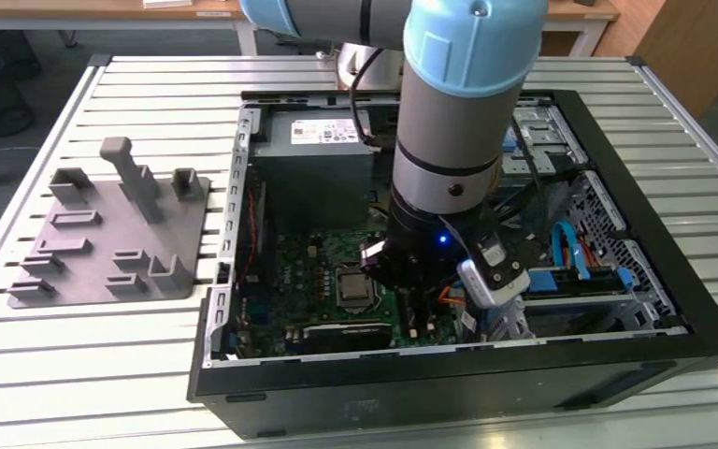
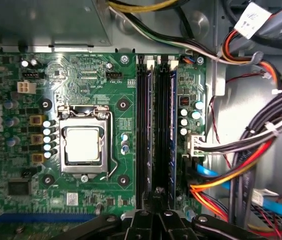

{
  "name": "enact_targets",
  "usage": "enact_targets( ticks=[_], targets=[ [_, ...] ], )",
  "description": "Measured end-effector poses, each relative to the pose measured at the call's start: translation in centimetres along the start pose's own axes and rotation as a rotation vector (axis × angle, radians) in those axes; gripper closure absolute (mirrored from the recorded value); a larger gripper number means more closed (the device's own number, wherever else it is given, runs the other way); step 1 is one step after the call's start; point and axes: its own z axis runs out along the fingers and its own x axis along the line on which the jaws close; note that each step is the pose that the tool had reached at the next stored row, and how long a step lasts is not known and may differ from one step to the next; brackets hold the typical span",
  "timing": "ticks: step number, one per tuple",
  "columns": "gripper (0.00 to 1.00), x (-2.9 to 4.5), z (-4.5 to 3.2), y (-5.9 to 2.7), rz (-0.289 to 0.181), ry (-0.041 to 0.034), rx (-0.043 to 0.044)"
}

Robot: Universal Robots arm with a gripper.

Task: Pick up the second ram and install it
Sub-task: 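Press down the second ram until it locks into place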

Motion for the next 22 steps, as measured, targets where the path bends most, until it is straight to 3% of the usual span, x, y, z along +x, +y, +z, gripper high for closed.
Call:
enact_targets(
  ticks=[8,16,22],
  targets=[
    [0.90,-0.05,-2.60,-0.17,-0.001,-0.0002,-0.0001],
    [0.90,-0.04,-2.61,-0.17,0.000,-0.0002,-0.0005],
    [0.90,-0.02,-1.26,-0.08,-0.001,-0.0002,-0.0003]
  ],
)
